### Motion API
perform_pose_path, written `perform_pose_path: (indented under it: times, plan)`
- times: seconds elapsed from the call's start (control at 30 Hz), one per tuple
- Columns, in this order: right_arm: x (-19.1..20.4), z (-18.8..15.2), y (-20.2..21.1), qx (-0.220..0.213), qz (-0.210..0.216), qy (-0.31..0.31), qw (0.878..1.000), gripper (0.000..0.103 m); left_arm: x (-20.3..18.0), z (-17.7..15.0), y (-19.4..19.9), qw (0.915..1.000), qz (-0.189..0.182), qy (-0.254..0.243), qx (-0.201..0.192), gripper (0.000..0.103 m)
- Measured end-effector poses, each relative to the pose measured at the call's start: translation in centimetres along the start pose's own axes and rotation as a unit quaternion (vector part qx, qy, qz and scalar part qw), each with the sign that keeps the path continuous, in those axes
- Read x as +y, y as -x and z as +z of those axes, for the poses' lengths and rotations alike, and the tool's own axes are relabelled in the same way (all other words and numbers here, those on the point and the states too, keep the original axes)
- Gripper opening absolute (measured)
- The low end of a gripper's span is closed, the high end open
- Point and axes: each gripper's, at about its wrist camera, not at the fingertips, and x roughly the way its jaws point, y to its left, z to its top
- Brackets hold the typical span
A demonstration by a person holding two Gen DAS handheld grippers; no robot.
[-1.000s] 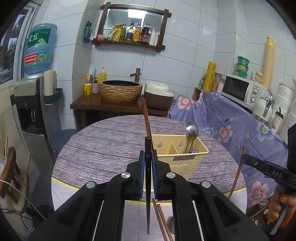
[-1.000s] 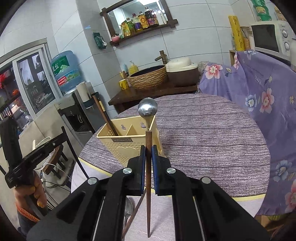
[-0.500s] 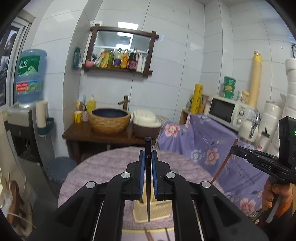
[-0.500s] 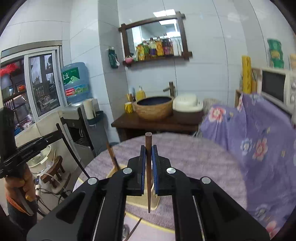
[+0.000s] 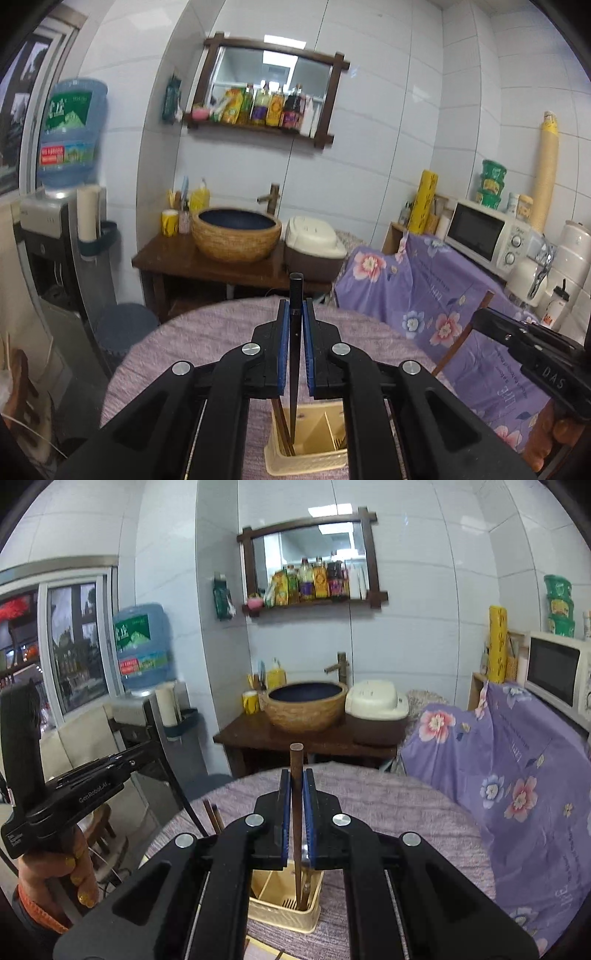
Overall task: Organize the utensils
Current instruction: 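Lift and carry both chopsticks over the cream holder with both tools, then open both tools to drop the chopsticks into the holder, then move both tools back toward the remaining wooden chopsticks and spoon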
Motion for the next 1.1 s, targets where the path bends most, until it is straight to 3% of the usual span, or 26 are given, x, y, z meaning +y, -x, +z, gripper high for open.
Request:
perform_pose_path:
  times: [0.23, 0.57, 0.63, 0.7, 0.9, 1.1]
  plan:
    - [-1.0, -3.8, -3.9, 0.043, -0.002, -0.024, 0.999, 0.008, 0.6, -4.0, -2.8, 0.9990, 0.007, -0.001, 0.044, 0.008]
    - [-1.6, -5.0, -4.4, 0.041, -0.009, -0.036, 0.998, 0.010, 1.3, -5.7, -3.7, 0.9978, 0.001, 0.017, 0.064, 0.010]
    - [-1.6, -5.4, -4.1, 0.037, -0.020, -0.033, 0.999, 0.025, 1.0, -5.9, -3.2, 0.9983, 0.004, 0.007, 0.058, 0.016]
    - [-1.6, -5.7, -3.5, 0.022, -0.028, -0.034, 0.999, 0.066, 0.7, -6.3, -2.5, 0.9987, 0.008, -0.005, 0.051, 0.042]
    - [-0.8, -8.2, -1.8, 0.023, -0.066, -0.021, 0.997, 0.067, 0.6, -8.7, -0.1, 0.9981, 0.028, -0.022, 0.050, 0.067]
    - [0.0, -13.7, -1.4, 0.074, -0.074, -0.006, 0.995, 0.070, 1.0, -14.3, 0.1, 0.9913, 0.024, -0.032, 0.125, 0.066]
